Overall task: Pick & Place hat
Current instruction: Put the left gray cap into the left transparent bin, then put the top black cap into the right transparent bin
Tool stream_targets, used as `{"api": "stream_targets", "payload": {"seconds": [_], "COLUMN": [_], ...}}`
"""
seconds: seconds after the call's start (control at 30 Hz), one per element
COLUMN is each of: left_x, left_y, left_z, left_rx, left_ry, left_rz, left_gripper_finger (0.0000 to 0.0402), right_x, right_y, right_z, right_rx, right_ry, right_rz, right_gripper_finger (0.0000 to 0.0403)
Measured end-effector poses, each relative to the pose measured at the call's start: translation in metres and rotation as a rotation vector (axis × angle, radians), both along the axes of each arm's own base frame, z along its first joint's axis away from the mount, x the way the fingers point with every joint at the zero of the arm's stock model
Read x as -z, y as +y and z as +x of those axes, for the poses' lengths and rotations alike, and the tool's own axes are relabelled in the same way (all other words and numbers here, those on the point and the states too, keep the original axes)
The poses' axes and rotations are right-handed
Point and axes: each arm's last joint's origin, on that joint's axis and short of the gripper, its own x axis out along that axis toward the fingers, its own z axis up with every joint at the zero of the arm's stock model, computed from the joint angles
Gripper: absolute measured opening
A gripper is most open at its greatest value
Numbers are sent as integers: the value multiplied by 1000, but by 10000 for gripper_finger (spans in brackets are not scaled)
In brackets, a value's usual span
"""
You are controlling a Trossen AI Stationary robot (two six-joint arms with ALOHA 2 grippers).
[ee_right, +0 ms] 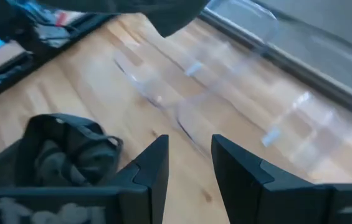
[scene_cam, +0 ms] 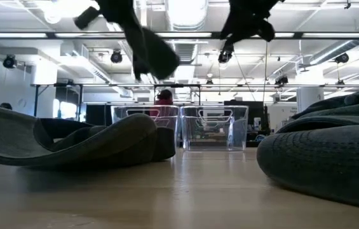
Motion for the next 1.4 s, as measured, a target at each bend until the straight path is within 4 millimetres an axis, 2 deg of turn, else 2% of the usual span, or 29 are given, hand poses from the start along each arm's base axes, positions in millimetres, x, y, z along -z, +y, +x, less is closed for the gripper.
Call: {"api": "stream_targets", "payload": {"seconds": [0.13,0.33,0.47,0.67,0.87,0.93,1.03,1.23,1.3,1.4], "left_x": [24,46,65,90,94,87,62,1,-8,-7], "left_y": [52,96,110,114,111,108,98,60,42,14], "left_z": [1,13,25,40,42,38,29,-5,-18,-33], "left_rx": [-21,104,150,230,248,262,331,515,589,653], "left_ry": [145,229,275,341,358,349,347,181,141,179], "left_rz": [-209,-359,-421,-494,-509,-498,-435,-334,-356,-446], "left_gripper_finger": [7,7,7,19,99,129,166,194,194,194], "right_x": [2,14,26,40,44,44,45,47,50,58], "right_y": [-1,1,1,3,5,5,5,7,8,8], "right_z": [-9,-12,-13,-15,-15,-15,-15,-16,-20,-25], "right_rx": [54,80,93,52,12,-4,-17,-70,-81,-83], "right_ry": [25,48,72,109,122,125,128,158,199,272], "right_rz": [52,87,121,177,208,217,224,276,290,296], "right_gripper_finger": [118,118,118,118,118,118,118,118,118,118]}}
